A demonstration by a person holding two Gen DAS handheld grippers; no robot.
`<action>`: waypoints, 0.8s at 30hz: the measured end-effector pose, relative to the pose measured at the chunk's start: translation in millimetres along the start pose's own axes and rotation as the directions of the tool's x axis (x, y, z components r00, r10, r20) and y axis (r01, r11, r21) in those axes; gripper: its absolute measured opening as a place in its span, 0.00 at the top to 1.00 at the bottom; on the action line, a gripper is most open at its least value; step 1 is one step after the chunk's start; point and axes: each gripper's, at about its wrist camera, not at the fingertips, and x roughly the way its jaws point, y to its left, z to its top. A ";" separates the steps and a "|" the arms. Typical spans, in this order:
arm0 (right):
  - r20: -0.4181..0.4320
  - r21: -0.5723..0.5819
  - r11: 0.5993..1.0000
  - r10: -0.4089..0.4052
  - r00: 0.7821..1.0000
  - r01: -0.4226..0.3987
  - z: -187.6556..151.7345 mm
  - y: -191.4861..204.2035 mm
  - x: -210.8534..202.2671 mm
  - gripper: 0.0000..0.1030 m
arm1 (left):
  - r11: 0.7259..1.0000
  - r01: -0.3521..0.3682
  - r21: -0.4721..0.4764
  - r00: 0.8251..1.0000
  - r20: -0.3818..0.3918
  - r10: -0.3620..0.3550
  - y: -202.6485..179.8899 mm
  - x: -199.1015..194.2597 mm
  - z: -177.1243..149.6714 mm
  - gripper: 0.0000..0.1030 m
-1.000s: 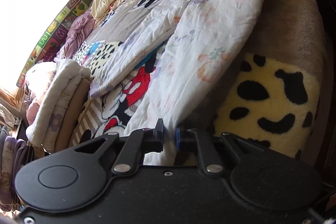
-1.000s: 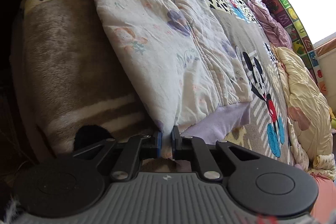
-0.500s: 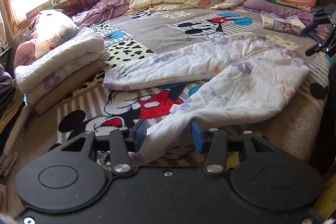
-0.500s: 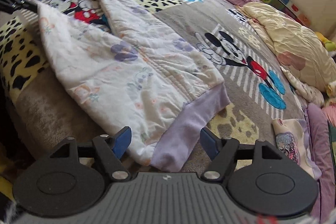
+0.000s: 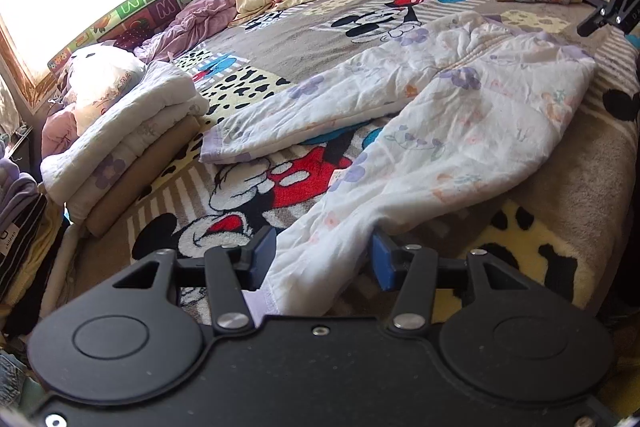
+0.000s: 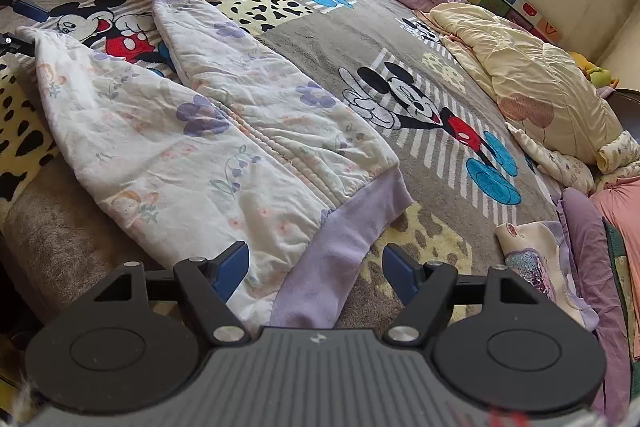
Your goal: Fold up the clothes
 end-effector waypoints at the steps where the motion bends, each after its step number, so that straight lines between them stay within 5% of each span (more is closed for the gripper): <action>1: -0.003 -0.004 1.000 -0.002 1.000 0.002 -0.3 0.2 0.2 0.29 | 1.000 -0.007 0.023 1.000 -0.009 0.007 -2.8 1.5 -2.4 0.51; 11: -0.018 -0.146 0.989 0.022 1.000 -0.024 -13.8 12.2 -2.8 0.29 | 0.959 -0.062 0.277 0.992 -0.093 0.091 -25.9 7.6 -29.9 0.55; 19: -0.029 -0.505 0.863 0.007 1.000 -0.021 -48.3 53.8 4.2 0.28 | 0.955 -0.088 0.285 0.991 -0.074 0.114 -25.4 3.5 -36.1 0.62; 22: -0.021 -0.554 0.832 -0.018 1.000 0.004 -53.4 60.1 16.1 0.42 | 0.955 -0.102 0.280 0.990 -0.066 0.125 -27.0 5.0 -36.9 0.66; 24: -0.022 -0.570 0.822 -0.028 0.999 0.011 -54.7 62.0 25.2 0.68 | 0.953 -0.118 0.279 0.988 -0.060 0.139 -25.7 7.2 -37.6 0.72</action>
